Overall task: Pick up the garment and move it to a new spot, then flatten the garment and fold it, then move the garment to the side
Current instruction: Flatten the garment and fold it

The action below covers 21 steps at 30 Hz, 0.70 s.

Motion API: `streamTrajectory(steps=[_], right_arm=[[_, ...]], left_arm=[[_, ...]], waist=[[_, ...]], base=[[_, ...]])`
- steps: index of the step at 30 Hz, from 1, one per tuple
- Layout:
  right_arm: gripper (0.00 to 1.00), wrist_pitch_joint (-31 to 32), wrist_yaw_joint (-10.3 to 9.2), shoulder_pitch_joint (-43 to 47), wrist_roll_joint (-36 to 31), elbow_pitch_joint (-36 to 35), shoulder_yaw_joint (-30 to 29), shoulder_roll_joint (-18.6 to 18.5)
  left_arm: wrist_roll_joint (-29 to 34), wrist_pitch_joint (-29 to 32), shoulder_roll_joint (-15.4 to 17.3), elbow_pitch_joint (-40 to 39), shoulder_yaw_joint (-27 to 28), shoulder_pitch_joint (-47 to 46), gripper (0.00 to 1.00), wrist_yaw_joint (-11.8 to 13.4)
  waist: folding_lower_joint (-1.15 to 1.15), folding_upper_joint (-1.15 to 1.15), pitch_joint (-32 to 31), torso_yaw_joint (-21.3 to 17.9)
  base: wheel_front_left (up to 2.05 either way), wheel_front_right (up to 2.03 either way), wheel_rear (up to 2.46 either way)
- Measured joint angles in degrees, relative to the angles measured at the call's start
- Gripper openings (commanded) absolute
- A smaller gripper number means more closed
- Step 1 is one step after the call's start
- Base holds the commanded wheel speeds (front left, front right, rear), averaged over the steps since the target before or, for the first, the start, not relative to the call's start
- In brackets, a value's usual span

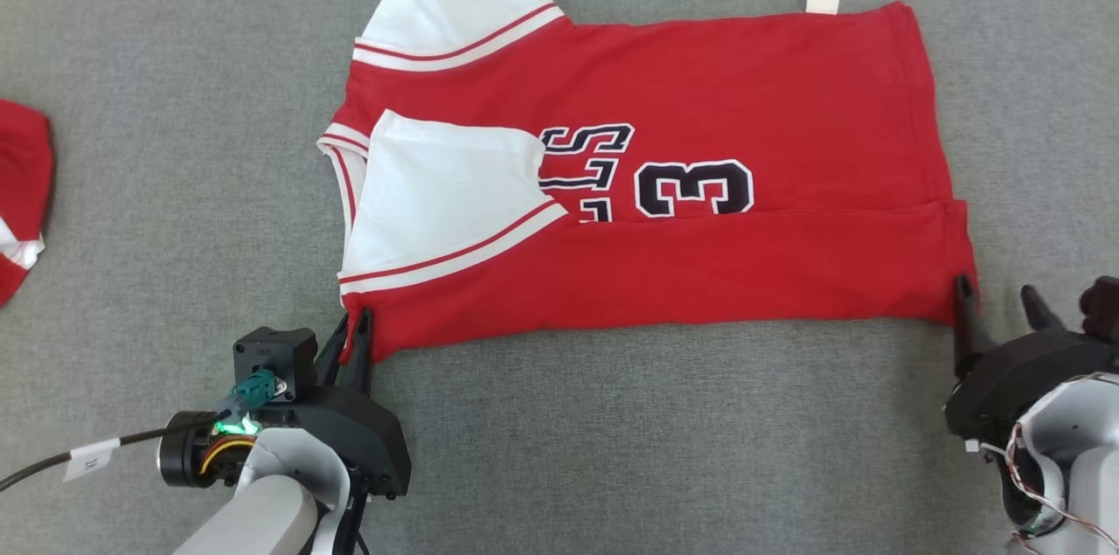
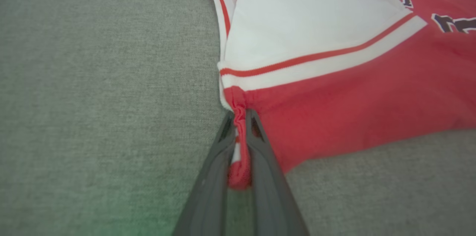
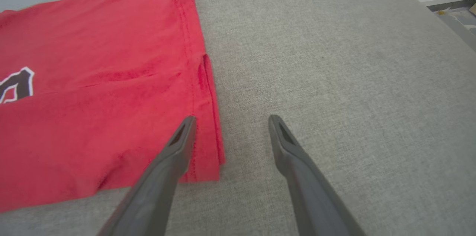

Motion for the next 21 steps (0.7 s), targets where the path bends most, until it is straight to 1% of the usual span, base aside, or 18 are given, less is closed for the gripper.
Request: streamTrajectory(steps=[3,7,8,9,10,14,17,21], right_arm=[[1.0,0.57,0.0,-0.54,-1.97,2.11,0.22,0.03],[1.0,1.22,0.0,-2.34,-1.7,5.05,0.42,0.01],[0.41,1.66,0.0,-2.79,-1.75,5.57,0.75,-0.07],[0.14,1.96,0.0,-3.1,-1.78,6.02,1.08,-0.11],[0.0,2.12,0.0,-3.31,-1.78,6.28,1.35,-0.14],[0.0,3.07,0.0,-3.28,-1.36,6.5,2.05,-0.04],[0.0,3.6,0.0,-1.46,-0.93,5.14,2.0,-0.05],[0.0,4.64,0.0,2.53,0.46,1.8,1.46,0.1]], left_arm=[[0.46,-0.8,-0.03,-0.09,-0.13,0.03,0.0,-0.16],[1.08,-1.37,-0.12,0.0,-0.59,-0.45,0.0,-0.7],[1.14,-1.47,-0.11,0.09,-0.8,-0.78,0.0,-0.89],[1.43,-1.76,-0.12,0.27,-0.91,-0.89,0.0,-1.16],[1.65,-1.76,-0.12,0.4,-1.19,-1.08,0.0,-1.29],[2.63,-1.78,0.05,1.23,-2.33,-1.72,0.0,-1.67],[3.05,-1.77,0.42,1.14,-2.92,-1.29,0.0,-1.58],[3.47,-1.68,2.0,-0.81,-3.5,1.49,0.0,-0.52]], waist=[[0.0,0.0,0.52,0.4],[0.0,0.0,1.16,0.98],[0.0,-0.01,1.28,1.12],[0.0,0.0,1.35,1.25],[0.0,0.0,1.37,1.37],[0.0,0.0,0.66,1.46],[0.01,0.01,-0.47,1.41],[0.01,0.01,-2.54,1.28]], base=[[0.0,0.0,0.0],[0.0,0.0,0.0],[0.0,0.0,0.0],[0.0,0.0,0.0],[0.0,0.0,0.0],[0.0,0.0,0.0],[0.0,0.0,0.0],[0.0,0.0,0.0]])
